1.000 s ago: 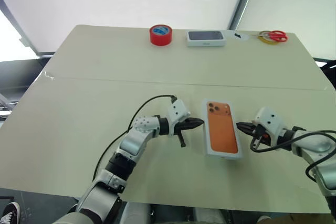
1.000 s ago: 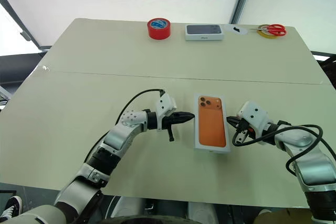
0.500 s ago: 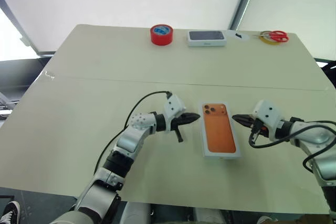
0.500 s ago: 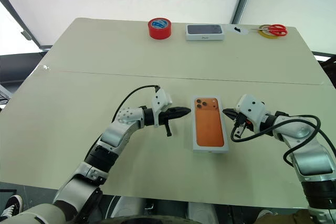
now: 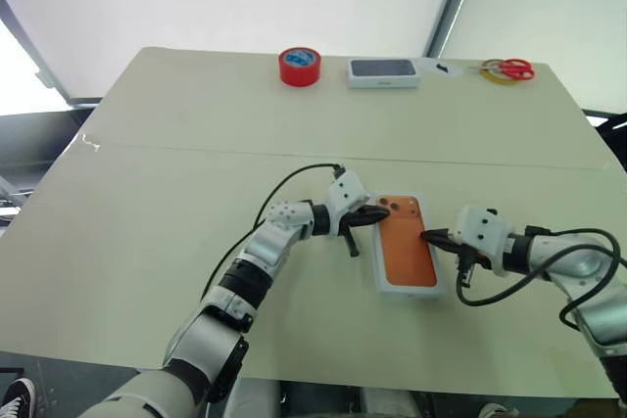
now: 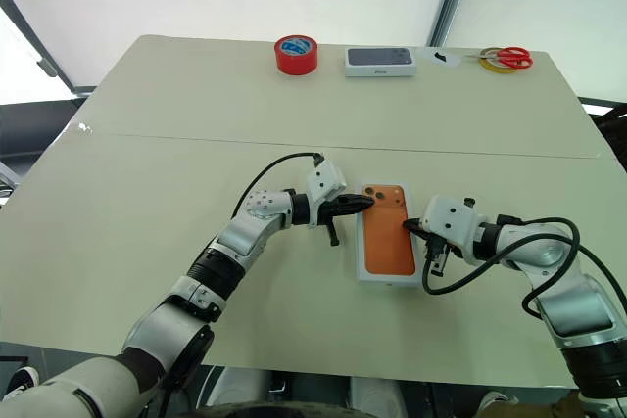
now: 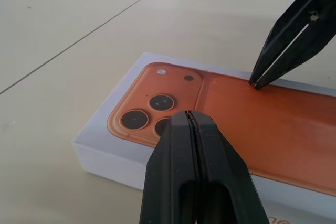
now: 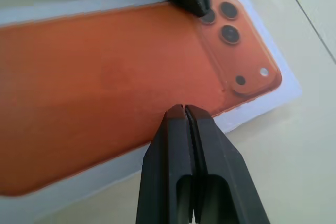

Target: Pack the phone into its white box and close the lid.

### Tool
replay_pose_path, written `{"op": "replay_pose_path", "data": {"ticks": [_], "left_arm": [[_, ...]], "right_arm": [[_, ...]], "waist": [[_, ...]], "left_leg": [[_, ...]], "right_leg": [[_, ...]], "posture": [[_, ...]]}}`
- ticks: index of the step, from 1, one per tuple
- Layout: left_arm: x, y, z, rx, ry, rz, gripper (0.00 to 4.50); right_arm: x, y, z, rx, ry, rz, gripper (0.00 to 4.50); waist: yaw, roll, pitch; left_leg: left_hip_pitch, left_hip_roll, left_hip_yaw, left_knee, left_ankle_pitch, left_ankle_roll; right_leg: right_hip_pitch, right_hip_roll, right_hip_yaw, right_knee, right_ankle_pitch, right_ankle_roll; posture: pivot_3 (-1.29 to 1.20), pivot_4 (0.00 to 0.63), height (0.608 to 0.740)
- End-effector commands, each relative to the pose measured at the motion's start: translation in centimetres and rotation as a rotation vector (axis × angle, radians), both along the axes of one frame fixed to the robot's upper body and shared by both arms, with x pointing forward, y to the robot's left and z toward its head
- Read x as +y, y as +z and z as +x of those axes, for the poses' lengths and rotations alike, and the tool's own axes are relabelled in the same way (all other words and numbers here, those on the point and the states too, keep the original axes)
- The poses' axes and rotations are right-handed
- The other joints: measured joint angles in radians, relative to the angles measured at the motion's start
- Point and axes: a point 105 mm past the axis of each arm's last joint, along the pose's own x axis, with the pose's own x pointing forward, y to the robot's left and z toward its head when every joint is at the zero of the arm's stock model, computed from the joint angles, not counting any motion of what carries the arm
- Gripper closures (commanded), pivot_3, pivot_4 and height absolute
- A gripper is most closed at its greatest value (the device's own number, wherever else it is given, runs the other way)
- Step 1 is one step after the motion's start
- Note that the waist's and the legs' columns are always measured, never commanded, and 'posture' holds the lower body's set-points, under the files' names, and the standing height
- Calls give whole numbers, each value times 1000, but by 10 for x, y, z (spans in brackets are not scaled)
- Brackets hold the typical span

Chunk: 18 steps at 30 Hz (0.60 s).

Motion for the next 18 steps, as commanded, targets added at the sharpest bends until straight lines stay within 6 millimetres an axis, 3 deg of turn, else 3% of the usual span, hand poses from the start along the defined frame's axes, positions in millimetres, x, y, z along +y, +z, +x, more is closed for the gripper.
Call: {"op": "replay_pose_path", "data": {"ticks": [1, 5, 9, 12, 18], "left_arm": [[15, 4, 0, 39, 7, -51, 3938], [44, 31, -3, -16, 36, -141, 2171], [89, 54, -2, -123, 157, -157, 37], [127, 56, -6, -135, 244, -94, 37], [201, 48, -38, -118, 365, 27, 37]], "right_arm": [[20, -10, -11, 145, 24, 141, 3913], [17, 23, 12, 53, -63, 317, 2179], [8, 44, 14, -9, -60, 382, 18], [-7, 50, 11, -126, -62, 290, 18], [-37, 55, 0, -97, -45, 284, 18]], "waist": [[-4, 0, 0], [-16, 1, 1], [-7, 3, 3], [-2, 4, 2], [-2, 4, 3]], "left_leg": [[0, 0, 0, 0, 0, 0], [0, 1, 0, -1, 1, -1], [-2, 0, 0, -1, 1, -2], [-2, 0, 0, -2, 1, -2], [-1, 0, 0, -2, 1, -2]], "right_leg": [[0, 0, 0, 0, 0, 0], [-1, 0, 0, 0, 0, 0], [-3, -1, 0, 0, 0, 0], [-3, -2, 0, -1, 0, 0], [-2, -2, 0, -1, 0, 0]], "posture": [[0, 150, 740], [0, 150, 740], [0, 150, 740], [0, 150, 740], [0, 150, 740]]}}
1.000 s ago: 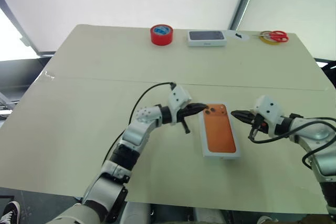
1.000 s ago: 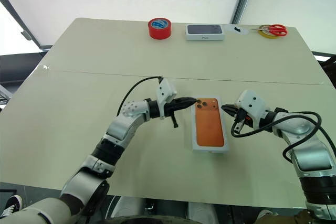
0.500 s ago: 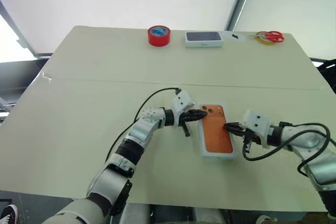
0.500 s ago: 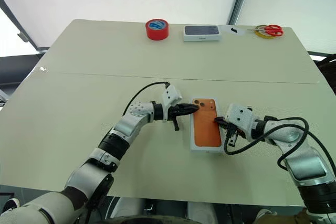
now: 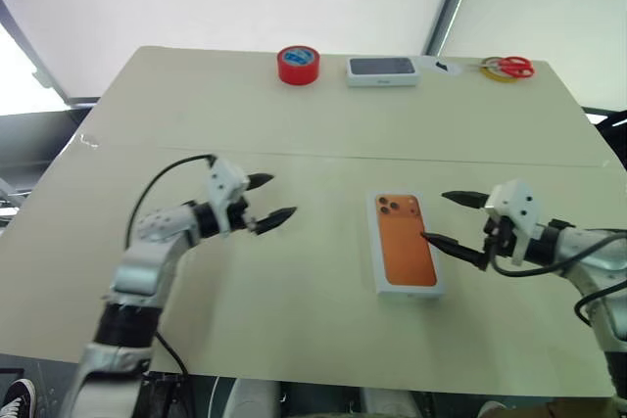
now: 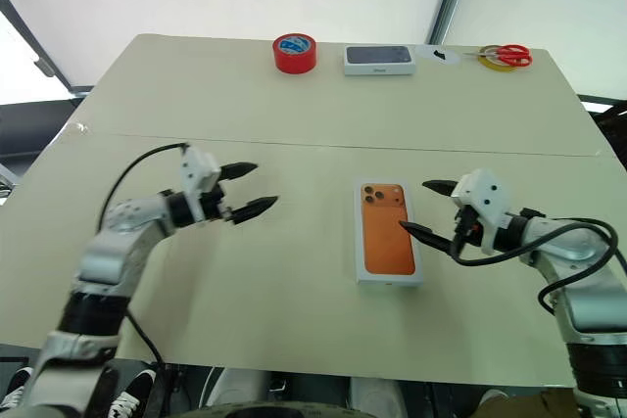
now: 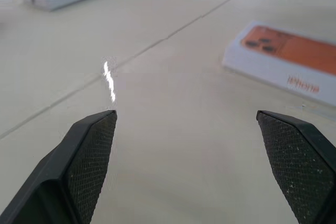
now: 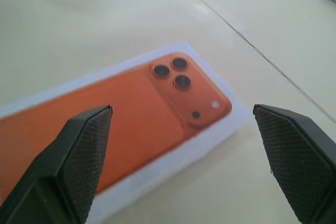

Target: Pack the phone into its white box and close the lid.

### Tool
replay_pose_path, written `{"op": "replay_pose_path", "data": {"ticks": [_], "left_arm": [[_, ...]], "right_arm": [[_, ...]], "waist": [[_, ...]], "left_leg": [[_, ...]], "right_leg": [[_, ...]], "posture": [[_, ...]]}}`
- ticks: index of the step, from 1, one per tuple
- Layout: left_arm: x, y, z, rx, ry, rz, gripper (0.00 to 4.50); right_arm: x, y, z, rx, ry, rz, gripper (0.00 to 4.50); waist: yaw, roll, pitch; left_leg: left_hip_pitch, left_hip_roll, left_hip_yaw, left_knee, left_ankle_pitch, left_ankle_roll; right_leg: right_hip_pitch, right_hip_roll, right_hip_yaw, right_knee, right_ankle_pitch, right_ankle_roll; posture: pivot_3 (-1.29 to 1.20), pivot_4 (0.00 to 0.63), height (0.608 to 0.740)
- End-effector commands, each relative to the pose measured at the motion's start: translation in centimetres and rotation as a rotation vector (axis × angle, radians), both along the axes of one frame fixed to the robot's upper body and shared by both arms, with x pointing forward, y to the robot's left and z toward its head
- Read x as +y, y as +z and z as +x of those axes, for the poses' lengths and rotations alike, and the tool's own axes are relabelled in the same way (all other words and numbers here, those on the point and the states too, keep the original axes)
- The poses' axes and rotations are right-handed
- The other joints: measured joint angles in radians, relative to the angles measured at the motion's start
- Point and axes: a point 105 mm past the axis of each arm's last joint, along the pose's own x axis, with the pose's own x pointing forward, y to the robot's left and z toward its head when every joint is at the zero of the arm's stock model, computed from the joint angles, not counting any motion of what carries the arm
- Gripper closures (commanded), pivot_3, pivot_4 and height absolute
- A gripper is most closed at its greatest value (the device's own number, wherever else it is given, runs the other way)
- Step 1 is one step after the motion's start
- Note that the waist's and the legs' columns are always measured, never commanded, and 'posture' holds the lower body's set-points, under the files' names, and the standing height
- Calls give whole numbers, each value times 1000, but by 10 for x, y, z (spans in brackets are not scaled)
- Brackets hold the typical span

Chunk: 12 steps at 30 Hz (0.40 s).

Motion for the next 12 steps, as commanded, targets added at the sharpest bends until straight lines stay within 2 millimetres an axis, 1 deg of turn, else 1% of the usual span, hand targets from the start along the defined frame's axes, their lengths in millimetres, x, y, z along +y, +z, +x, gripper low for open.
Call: {"op": "replay_pose_path", "data": {"ticks": [1, 2, 4, 5, 8, 10, 12], "left_arm": [[27, 10, -21, -37, 25, 38, 37], [35, 4, -26, -13, 44, 65, 37], [53, -6, -37, 35, 105, 36, 37], [60, -11, -43, 48, 126, 43, 37], [71, -20, -51, 70, 186, 68, 37], [78, -24, -53, 84, 223, 34, 37], [83, -33, -60, 95, 219, 71, 37]], "right_arm": [[-16, 14, -3, -56, 17, -42, 18], [-20, 11, -4, -52, 17, -54, 18], [-27, 1, -9, 15, 26, -20, 18], [-29, -3, -10, 16, 24, -32, 18], [-31, -7, -11, 9, 34, -56, 18], [-32, -11, -9, 19, 35, -46, 18], [-33, -18, -8, 32, 33, -47, 18]], "waist": [[0, 0, 0], [-2, 0, 0], [1, 0, 0], [2, 0, 0], [1, 1, 0], [2, 1, 0], [1, 1, 0]], "left_leg": [[0, 0, 0, 0, 0, 0], [0, 0, 0, 0, 0, 0], [1, 0, 0, -1, 0, 0], [1, 0, 0, -2, 0, 0], [1, 0, 0, -2, -1, 0], [0, 0, 0, -2, -1, 0], [0, 0, 0, -2, -1, 0]], "right_leg": [[0, 0, 0, 0, 0, 0], [0, 0, 0, 0, 0, 0], [0, -1, 0, -1, 0, 0], [0, -1, 0, -1, 0, -1], [0, -2, 0, -3, 0, -1], [0, -2, 0, -3, 0, -1], [0, -2, 0, -3, -1, -1]], "posture": [[0, 150, 740], [0, 150, 740], [0, 150, 740], [0, 150, 740], [0, 150, 740], [0, 150, 740], [0, 150, 740]]}}
